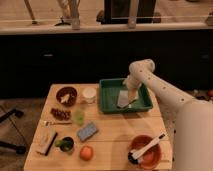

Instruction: Place towel in table surface

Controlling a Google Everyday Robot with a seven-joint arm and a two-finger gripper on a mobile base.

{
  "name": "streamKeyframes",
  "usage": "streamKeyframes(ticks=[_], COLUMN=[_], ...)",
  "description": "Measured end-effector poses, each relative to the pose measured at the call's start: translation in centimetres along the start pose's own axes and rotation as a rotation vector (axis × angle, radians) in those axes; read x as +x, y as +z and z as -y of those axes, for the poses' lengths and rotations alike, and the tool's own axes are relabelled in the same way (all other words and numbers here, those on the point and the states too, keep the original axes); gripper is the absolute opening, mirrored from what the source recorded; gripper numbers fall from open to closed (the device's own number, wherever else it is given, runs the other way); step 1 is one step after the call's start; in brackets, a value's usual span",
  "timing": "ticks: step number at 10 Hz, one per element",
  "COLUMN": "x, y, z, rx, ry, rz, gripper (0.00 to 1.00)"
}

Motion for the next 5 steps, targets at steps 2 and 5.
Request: streamKeyframes(ticks=[2,5], x=[0.0,0.4], y=[0.4,1.4], z=[-1.7,-1.7], rx=[-0.008,-0.009], ry=[-0.005,0.011], rz=[0.006,0.014], gripper=[0.8,0.8])
